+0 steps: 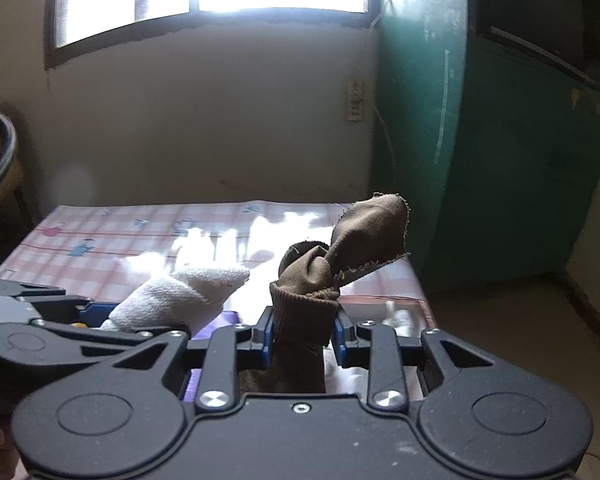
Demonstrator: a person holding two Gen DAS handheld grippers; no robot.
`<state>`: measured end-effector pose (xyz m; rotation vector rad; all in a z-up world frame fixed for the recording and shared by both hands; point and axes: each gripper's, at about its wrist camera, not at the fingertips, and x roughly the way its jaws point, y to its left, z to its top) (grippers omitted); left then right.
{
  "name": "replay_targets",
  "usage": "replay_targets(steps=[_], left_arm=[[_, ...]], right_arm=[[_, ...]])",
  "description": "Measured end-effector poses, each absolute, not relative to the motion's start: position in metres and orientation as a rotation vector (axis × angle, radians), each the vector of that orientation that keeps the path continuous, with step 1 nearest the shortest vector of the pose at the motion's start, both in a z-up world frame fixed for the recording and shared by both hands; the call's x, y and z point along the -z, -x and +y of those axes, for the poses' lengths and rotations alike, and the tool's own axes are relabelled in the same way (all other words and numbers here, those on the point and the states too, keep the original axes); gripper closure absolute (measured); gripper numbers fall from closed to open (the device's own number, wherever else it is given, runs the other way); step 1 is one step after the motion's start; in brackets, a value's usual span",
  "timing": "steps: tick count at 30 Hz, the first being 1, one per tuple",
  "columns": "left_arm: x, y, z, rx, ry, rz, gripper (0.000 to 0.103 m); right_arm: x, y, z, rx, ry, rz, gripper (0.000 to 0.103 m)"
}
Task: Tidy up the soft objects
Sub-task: 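Open left gripper dropping white sock into box while right tool lowers brown sock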
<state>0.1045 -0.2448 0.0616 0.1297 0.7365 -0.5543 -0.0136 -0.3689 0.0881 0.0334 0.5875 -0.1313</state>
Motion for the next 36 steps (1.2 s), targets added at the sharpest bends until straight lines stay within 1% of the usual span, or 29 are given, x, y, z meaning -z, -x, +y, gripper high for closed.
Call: replay_targets(steps=[3, 6, 7, 8, 9, 10, 11, 12, 19, 25, 27, 36], left_arm=[[-0.056, -0.103, -0.256, 0.582, -0.132, 0.75, 0.054], [-0.049, -0.101, -0.266, 0.631, -0.13, 0.775, 0.053], [-0.047, -0.101, -0.268, 0.658, -0.122, 0.782, 0.052], [-0.044, -0.101, -0.271, 0.686, -0.112, 0.79, 0.049], [-0.042, -0.101, -0.274, 0.708, -0.105, 0.8, 0.043], [-0.041, -0.099, -0.275, 0.721, -0.101, 0.797, 0.038], [-0.04, -0.098, -0.277, 0.737, -0.097, 0.786, 0.029], [-0.041, -0.096, -0.278, 0.746, -0.1, 0.777, 0.023], [-0.048, -0.096, -0.272, 0.647, -0.109, 0.75, 0.022], [-0.065, -0.09, -0.249, 0.506, -0.141, 0.721, 0.018], [-0.07, -0.086, -0.239, 0.467, -0.163, 0.704, 0.014], [-0.081, -0.079, -0.188, 0.353, -0.132, 0.683, 0.013]], right_arm=[[-0.083, 0.013, -0.382, 0.164, -0.021, 0.616, 0.068], [-0.078, 0.014, -0.393, 0.21, -0.015, 0.648, 0.064], [-0.076, 0.016, -0.398, 0.23, -0.022, 0.654, 0.059], [-0.074, 0.017, -0.402, 0.244, -0.027, 0.661, 0.048], [-0.073, 0.018, -0.407, 0.251, -0.033, 0.658, 0.041], [-0.074, 0.019, -0.41, 0.263, -0.036, 0.656, 0.029], [-0.074, 0.021, -0.411, 0.274, -0.037, 0.657, 0.027], [-0.074, 0.022, -0.412, 0.277, -0.037, 0.655, 0.027], [-0.084, 0.03, -0.403, 0.281, -0.065, 0.613, 0.027], [-0.096, 0.035, -0.374, 0.241, -0.065, 0.577, 0.026], [-0.099, 0.036, -0.362, 0.22, -0.067, 0.567, 0.026], [-0.102, 0.028, -0.308, 0.138, -0.07, 0.557, 0.026]])
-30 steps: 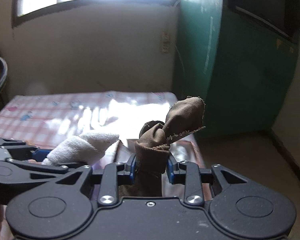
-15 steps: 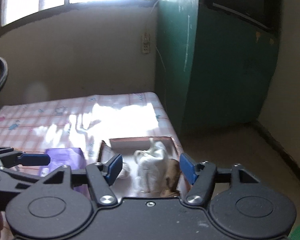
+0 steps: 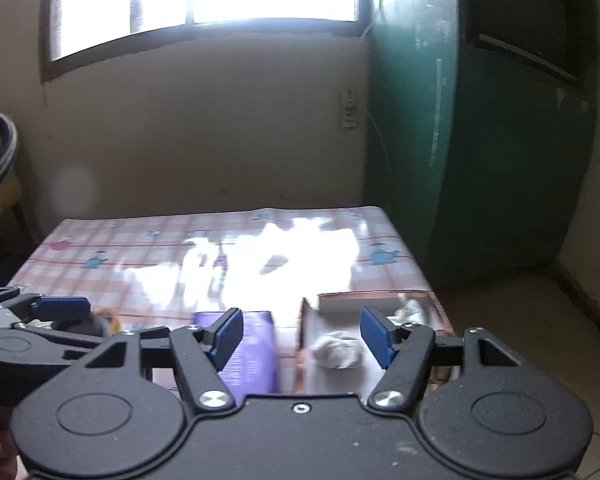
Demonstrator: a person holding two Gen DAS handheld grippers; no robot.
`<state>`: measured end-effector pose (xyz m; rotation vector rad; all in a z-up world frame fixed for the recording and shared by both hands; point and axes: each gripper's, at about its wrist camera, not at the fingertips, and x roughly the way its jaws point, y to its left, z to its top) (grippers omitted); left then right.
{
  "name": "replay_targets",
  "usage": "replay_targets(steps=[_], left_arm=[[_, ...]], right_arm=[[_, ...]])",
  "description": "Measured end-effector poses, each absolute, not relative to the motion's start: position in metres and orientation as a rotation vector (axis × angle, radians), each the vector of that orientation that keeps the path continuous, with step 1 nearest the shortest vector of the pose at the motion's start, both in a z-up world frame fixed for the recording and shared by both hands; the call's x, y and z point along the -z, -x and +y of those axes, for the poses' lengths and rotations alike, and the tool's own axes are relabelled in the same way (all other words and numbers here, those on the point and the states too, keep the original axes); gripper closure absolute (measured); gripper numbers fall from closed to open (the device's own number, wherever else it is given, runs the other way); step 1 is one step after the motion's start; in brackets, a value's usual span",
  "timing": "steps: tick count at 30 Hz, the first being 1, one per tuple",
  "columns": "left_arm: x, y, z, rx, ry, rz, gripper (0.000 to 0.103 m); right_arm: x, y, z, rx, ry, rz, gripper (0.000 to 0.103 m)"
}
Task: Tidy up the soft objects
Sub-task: 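Open left gripper dropping white sock into box while right tool lowers brown sock, then move left tool to coiled grey cable while right tool reaches orange tissue pack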
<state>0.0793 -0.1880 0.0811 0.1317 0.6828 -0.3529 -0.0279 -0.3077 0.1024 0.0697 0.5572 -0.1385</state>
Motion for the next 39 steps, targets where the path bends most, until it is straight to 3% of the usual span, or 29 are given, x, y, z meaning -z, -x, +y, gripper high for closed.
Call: replay_targets(steps=[19, 39], left_arm=[[-0.083, -0.063, -0.075, 0.193, -0.031, 0.708, 0.013], [-0.072, -0.061, -0.007, 0.098, 0.023, 0.717, 0.012]], right_arm=[[-0.098, 0.011, -0.197, -0.054, -0.022, 0.579, 0.026], [-0.088, 0.002, -0.129, -0.186, 0.014, 0.605, 0.026]])
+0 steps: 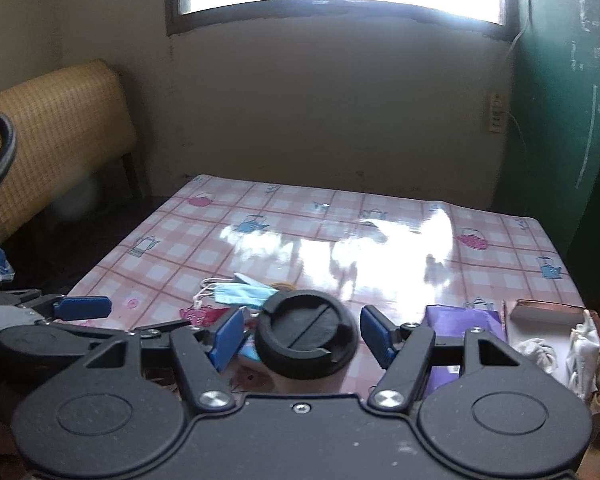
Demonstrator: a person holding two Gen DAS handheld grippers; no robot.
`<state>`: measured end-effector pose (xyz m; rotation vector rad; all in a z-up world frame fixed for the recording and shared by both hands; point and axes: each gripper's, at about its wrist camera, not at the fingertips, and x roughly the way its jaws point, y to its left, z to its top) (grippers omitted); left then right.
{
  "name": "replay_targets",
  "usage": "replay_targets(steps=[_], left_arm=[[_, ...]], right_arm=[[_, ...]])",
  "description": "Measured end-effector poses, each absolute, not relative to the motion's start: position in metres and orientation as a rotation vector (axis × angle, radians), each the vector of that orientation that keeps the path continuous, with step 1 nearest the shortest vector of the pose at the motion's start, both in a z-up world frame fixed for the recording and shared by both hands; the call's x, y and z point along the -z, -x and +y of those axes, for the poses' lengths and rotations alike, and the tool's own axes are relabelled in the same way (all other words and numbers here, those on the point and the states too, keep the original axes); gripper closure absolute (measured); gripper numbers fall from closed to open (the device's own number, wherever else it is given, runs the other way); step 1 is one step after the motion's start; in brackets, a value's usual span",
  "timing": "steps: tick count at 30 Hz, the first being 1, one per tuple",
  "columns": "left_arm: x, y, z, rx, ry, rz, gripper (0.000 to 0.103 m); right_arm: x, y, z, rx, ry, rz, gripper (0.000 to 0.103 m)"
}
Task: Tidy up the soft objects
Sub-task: 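Move left tool to coiled grey cable while right tool reaches orange tissue pack, then close left gripper on grey cable while right gripper closes on orange tissue pack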
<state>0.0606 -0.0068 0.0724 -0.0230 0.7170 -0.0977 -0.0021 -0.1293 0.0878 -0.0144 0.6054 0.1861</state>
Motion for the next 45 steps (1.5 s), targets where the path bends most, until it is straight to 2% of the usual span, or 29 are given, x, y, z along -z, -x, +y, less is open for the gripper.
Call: replay_targets(steps=[10, 17, 20, 23, 32, 41, 43, 45], left_arm=[[-0.015, -0.091, 0.057, -0.039, 0.036, 0.837, 0.012], [0.015, -0.118, 0.06, -0.002, 0.01, 0.887, 0.012], [0.025, -0.132, 0.058, 0.025, -0.005, 0.892, 0.007], [0.029, -0.144, 0.068, 0.003, -0.009, 0.873, 0.003], [0.032, -0.146, 0.124, -0.123, 0.063, 0.863, 0.003], [0.044, -0.159, 0.107, -0.052, -0.092, 0.845, 0.0], [0.045, -0.16, 0.106, -0.031, -0.097, 0.825, 0.007], [0.043, -0.156, 0.107, 0.004, -0.113, 0.783, 0.041]], right_arm=[[-0.075, 0.018, -0.101, -0.281, 0.023, 0.607, 0.026], [-0.061, 0.02, -0.083, -0.333, 0.042, 0.632, 0.026], [-0.055, 0.016, -0.078, -0.339, 0.05, 0.648, 0.026], [-0.049, 0.013, -0.078, -0.338, 0.049, 0.663, 0.026], [-0.032, -0.001, -0.073, -0.353, 0.032, 0.706, 0.026], [-0.013, -0.009, -0.046, -0.388, 0.031, 0.778, 0.026], [-0.007, -0.013, -0.04, -0.375, 0.006, 0.806, 0.026], [-0.001, -0.015, -0.036, -0.36, -0.027, 0.835, 0.026]])
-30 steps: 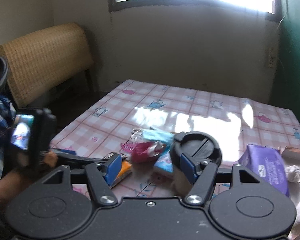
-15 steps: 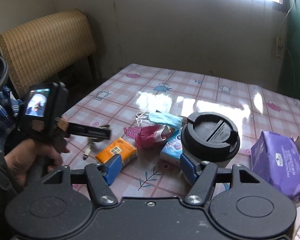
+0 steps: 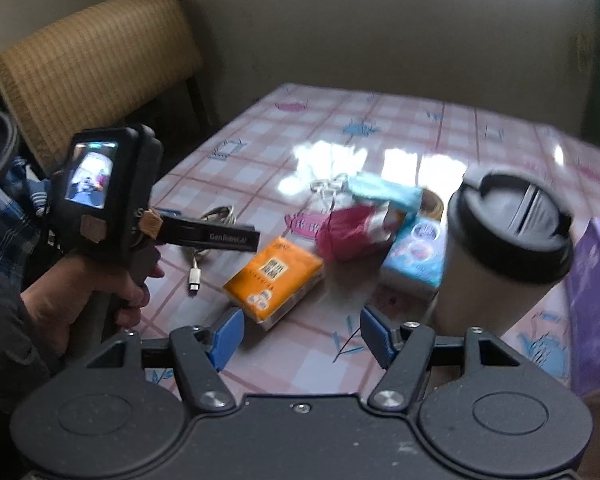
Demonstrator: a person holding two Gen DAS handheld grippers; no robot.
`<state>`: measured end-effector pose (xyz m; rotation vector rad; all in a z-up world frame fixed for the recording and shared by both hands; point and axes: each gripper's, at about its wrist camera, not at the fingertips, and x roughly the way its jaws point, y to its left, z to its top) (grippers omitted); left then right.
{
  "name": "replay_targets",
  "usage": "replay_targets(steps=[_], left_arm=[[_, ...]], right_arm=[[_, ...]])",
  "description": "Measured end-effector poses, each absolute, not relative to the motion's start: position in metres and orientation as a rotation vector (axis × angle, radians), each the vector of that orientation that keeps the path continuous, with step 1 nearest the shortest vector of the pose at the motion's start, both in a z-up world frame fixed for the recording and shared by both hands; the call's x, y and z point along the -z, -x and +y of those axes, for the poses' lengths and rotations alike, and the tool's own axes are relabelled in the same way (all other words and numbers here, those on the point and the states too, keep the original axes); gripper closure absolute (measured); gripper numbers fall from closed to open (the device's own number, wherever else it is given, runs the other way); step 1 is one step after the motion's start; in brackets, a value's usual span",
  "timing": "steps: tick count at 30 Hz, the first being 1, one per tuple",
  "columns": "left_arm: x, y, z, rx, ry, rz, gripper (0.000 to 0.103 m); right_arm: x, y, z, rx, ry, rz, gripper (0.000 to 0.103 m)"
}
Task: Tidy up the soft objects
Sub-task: 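Close left gripper on grey cable while right gripper closes on orange tissue pack, then carry grey cable in left tool and tissue pack in right tool to box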
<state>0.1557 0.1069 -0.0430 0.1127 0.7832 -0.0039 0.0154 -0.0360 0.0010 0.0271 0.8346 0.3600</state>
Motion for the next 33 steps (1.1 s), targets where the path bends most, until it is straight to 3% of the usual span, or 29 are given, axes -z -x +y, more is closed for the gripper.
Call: replay_targets(steps=[11, 21, 23, 25, 33], left_arm=[[0.029, -0.112, 0.122, 0.075, -0.027, 0.7, 0.044], [0.02, -0.098, 0.145, -0.011, 0.038, 0.698, 0.044], [0.019, -0.099, 0.144, -0.024, 0.044, 0.697, 0.044], [0.018, -0.094, 0.143, -0.035, 0.063, 0.693, 0.044], [-0.003, -0.078, 0.126, -0.027, 0.095, 0.669, 0.044]], right_arm=[[0.023, -0.049, -0.002, -0.24, -0.19, 0.902, 0.025], [0.049, -0.092, 0.038, -0.063, -0.172, 0.95, 0.022], [0.05, -0.089, 0.044, -0.057, -0.098, 0.922, 0.037], [0.049, -0.084, 0.04, -0.072, -0.073, 0.903, 0.042], [-0.005, -0.039, 0.012, -0.157, 0.045, 0.769, 0.042]])
